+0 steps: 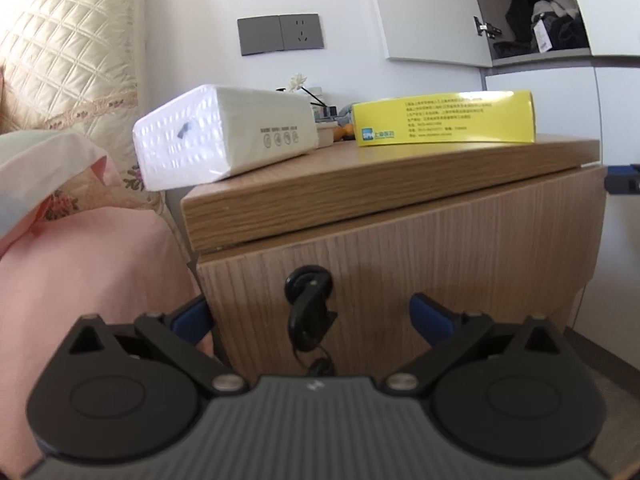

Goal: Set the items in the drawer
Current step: 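Bring the left gripper onto the key in the top drawer lock, then pull the top drawer open by its key with the left gripper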

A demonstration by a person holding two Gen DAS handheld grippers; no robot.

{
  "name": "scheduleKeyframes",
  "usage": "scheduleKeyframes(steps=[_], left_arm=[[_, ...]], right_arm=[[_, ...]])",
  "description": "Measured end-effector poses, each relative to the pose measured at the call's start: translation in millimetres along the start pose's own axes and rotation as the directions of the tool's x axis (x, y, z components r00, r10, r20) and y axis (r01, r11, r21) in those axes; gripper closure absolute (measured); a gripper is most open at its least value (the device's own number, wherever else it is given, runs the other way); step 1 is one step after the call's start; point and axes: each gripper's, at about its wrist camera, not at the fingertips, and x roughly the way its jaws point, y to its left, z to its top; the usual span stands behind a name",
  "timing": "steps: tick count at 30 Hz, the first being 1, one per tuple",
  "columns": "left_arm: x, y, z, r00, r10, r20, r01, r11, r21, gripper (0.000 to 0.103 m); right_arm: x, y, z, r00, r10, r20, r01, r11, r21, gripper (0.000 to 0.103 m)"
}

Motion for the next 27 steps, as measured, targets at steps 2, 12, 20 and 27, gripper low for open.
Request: scheduleKeyframes(steps=[2, 12, 20, 27], left_arm=[[-1, -2, -1, 1.000, 0.011, -0.001, -0.011, 1.000, 0.013, 0.000], [5, 1, -1, 1.000, -0.002, 0.001, 0.002, 1.000, -0.009, 0.000], [7, 2, 0, 1.000, -0.009, -0.008, 0.009, 1.000, -0.005, 0.000], [5, 0, 0, 1.000, -0.006, -0.019, 0.006, 1.000, 0.006, 0.000]], right_arm=[[1, 4, 0, 1.000, -0.021, -0.005, 0.021, 1.000, -0.021, 0.008], [13, 6, -4, 0.997, -0.076, -0.015, 0.076, 0.997, 0.001, 0.011], [18, 4, -5, 0.998, -0.059, -0.006, 0.059, 0.997, 0.057, 0.008], [14, -1, -3, 1.000, -0.013, -0.016, 0.014, 0.998, 0.056, 0.008]])
